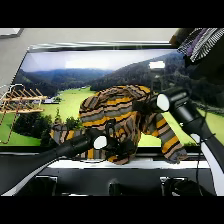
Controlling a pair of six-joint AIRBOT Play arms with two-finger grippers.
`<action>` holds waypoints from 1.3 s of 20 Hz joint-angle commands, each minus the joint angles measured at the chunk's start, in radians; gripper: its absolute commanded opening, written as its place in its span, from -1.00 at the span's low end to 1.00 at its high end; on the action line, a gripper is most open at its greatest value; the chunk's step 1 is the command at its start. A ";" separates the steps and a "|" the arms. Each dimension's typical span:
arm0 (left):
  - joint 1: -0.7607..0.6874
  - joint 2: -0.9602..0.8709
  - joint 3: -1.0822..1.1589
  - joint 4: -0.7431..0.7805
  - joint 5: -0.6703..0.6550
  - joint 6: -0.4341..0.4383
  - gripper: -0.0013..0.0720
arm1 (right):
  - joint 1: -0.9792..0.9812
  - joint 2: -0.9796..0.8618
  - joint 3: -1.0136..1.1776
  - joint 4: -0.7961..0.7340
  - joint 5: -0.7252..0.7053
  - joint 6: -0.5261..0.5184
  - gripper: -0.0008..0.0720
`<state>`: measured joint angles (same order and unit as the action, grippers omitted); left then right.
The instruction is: Fold the clothes and pants, and hang the long-sleeved shirts on hangers.
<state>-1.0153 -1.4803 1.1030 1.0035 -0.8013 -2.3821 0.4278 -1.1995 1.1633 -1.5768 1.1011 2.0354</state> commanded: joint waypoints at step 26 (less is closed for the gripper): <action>0.355 0.076 0.002 0.360 -0.082 1.063 0.38 | -0.028 0.352 -0.606 0.528 -0.048 0.491 0.35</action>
<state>-0.6647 -1.4055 1.1046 1.3426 -0.9131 -1.4418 0.3107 -0.8257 0.6529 -1.1378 1.2251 2.3993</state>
